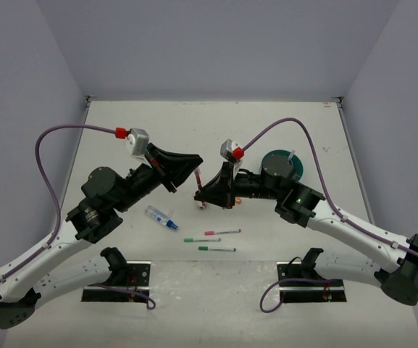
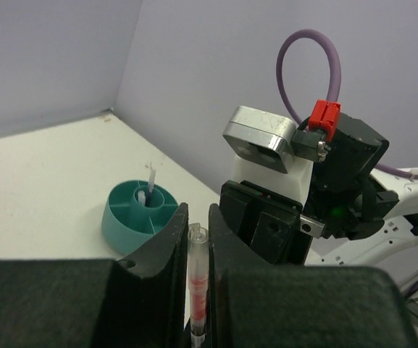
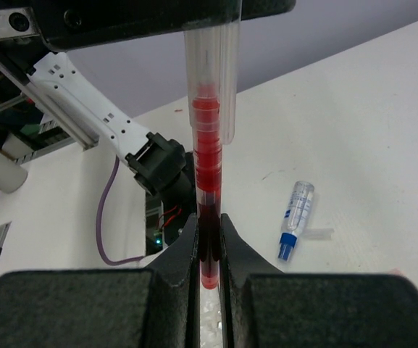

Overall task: Sort the stationery into containers
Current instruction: Close the pen cap on the pen.

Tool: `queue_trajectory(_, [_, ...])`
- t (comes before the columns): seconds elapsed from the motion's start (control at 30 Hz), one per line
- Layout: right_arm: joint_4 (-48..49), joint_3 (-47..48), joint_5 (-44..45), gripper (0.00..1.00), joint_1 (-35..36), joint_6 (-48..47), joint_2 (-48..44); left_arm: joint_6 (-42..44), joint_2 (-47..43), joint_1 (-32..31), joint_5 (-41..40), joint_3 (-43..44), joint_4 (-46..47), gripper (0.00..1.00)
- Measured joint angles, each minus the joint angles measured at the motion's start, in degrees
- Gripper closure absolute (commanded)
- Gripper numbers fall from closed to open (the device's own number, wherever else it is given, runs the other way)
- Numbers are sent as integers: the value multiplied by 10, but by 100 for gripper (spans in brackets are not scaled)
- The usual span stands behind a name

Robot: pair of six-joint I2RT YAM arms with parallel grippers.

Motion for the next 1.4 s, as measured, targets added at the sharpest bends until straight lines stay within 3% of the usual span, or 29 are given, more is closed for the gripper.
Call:
queue_trajectory(0.27, [25, -25, 34, 100, 16, -9, -21, 26, 19, -13, 6, 40, -104, 65])
queue_trajectory(0.7, [27, -34, 81, 100, 26, -16, -22, 44, 24, -14, 16, 56, -119, 61])
queue_trajectory(1.2, [24, -35, 93, 100, 26, -20, -32, 48, 19, -14, 4, 69, -125, 81])
queue_trajectory(1.3, [23, -35, 93, 100, 26, -23, -33, 47, 25, -14, 4, 68, -123, 98])
queue_trajectory(1.4, [18, -35, 94, 100, 25, -25, -34, 47, 28, -14, 6, 67, -121, 100])
